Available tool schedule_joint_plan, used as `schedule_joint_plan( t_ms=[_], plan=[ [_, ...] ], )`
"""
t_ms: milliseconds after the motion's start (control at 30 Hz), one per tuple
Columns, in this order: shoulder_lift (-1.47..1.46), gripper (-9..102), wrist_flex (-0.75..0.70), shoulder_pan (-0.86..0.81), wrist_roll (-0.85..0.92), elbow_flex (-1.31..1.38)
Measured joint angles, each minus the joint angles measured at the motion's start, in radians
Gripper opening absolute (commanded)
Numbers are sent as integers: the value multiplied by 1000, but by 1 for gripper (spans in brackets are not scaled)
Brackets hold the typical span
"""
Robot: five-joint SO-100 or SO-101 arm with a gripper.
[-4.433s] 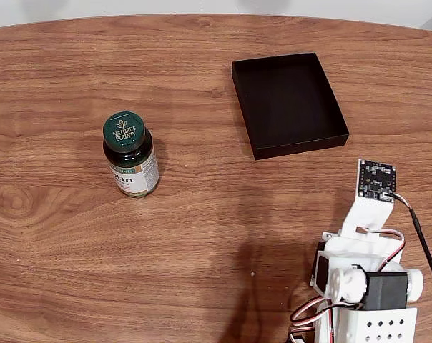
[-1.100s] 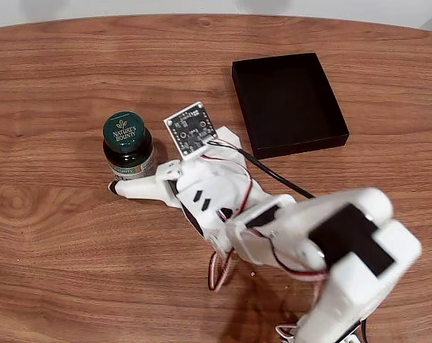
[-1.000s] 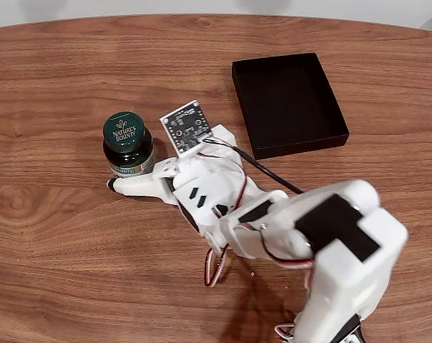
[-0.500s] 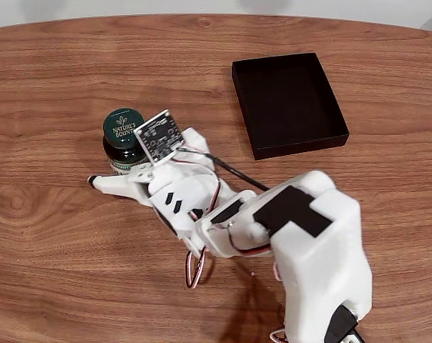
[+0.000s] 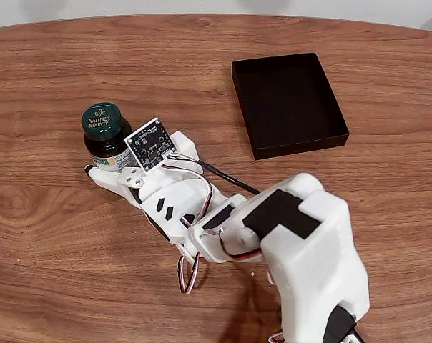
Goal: Pick up the pill bottle and place it in the black box.
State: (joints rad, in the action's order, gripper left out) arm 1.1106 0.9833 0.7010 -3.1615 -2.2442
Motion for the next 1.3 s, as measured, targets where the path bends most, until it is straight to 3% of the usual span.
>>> schedule_joint_plan(
  t_ms=[500,900,1300],
  plan=[
    [212,15,8,-109,-5,-140],
    [460,14,18,-371,143,-255],
    [364,14,179,-618,252,-230]
  ],
)
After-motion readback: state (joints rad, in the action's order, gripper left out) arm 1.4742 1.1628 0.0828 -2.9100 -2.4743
